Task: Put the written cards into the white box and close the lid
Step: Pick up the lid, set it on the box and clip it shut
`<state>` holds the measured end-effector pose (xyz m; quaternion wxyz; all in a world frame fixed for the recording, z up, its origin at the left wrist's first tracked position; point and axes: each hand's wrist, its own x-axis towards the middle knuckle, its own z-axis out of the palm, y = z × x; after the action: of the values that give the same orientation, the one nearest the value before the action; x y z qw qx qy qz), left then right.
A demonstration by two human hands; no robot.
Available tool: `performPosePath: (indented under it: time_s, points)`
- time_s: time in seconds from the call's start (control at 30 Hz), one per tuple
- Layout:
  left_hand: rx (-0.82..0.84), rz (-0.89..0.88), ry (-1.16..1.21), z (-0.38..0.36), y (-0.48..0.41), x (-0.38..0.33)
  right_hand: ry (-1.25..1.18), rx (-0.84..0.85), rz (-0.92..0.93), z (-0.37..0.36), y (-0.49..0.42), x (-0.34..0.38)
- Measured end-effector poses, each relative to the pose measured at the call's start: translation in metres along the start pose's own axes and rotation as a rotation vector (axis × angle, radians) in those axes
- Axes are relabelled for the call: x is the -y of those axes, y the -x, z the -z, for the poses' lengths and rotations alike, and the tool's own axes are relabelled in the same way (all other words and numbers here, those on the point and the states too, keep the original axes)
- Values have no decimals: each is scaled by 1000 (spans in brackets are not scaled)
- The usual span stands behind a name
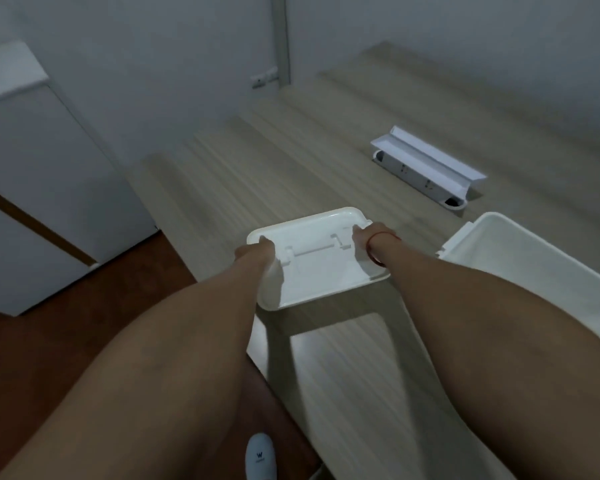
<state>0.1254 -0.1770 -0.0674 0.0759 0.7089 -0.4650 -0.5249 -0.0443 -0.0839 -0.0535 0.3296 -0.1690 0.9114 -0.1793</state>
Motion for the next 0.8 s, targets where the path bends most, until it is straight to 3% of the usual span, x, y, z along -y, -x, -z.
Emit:
performPosePath:
  time_s: [0.1,0.23,0.33,0.4,0.5,0.63,0.8]
  points:
    - [-82,-128,119,19,37,-53,-329,-75,-24,38,16,27]
    - [-75,-438,395,44,97,-130,-1011,-67,62,117,23,61]
    - [13,-470,643,51,133,-170,-1441,-85,112,167,-1,62]
    - [105,-441,765,49,148,-181,-1587,-82,160,185,42,61]
    - [204,-472,778,44,161,-184,-1648,-226,233,198,106,42]
    - [292,-464,706,33,171,-178,-1604,-350,170,211,121,0]
    - [343,-556,394,3,187,-167,-1432,-408,117,218,118,-54]
